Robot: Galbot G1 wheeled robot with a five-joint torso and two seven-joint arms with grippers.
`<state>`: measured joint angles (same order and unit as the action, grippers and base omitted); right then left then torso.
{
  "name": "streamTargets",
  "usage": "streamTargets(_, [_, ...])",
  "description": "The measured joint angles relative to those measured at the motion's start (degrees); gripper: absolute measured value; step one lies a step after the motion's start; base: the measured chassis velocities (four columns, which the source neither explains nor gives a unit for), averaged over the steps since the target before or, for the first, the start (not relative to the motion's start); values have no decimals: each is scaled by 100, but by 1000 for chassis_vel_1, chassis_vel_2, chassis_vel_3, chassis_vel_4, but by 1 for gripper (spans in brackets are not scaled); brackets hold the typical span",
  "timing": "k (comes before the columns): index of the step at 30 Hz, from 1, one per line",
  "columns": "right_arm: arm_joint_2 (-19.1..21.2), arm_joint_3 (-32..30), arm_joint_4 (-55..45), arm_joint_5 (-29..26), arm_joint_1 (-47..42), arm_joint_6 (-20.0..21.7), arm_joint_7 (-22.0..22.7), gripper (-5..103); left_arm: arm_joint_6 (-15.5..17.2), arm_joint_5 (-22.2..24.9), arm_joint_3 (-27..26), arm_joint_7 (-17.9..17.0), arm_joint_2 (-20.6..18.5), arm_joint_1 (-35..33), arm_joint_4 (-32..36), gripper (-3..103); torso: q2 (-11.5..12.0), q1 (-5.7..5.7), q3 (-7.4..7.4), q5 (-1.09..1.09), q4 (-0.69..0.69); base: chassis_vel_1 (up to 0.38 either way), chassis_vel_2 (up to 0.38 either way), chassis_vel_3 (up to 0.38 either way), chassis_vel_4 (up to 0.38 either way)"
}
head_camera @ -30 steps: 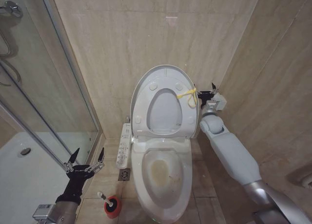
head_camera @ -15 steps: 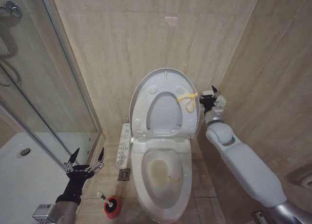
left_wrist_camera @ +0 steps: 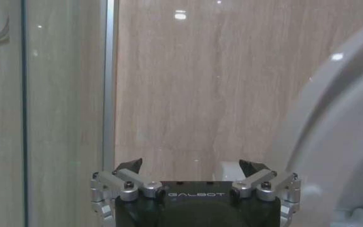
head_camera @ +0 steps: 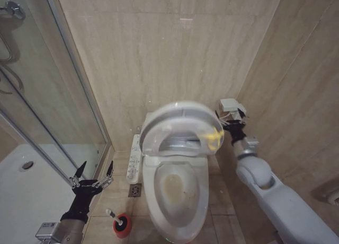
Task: Open the toilet lid, clean the toilet bowl with a toilet brush, close the toilet lid, and flush.
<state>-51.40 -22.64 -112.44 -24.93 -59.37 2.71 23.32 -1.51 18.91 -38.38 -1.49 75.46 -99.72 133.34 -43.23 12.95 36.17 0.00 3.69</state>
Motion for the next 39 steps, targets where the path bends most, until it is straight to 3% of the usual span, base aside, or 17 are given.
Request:
streamTargets(4, [-29,-264,-328,8,-530,-10,138,100,0,0,0,0,0,0,0,100,0,0,0,1,-1,0,0,0,0])
streamTargets(13, [-305,-262,-611,155,-756,235,497,100,0,0,1,0,0,0,0,100,0,0,0,-1,-2,0,0,0,0])
streamTargets(20, [-606,-331,-119,536,-607,-144,534,100,0,0,0,0,0,0,0,100,0,0,1,0,-3,0,0,0,0])
streamTargets(28, [-650,-501,598,837,-570,-413,263,100,0,0,0,0,0,0,0,100,1,1,1,0,-2,0,0,0,0])
streamTargets(39, [-883,-642,498,898,-857,-152,-190,100,0,0,0,0,0,0,0,100,1,1,1,-1,-2,0,0,0,0])
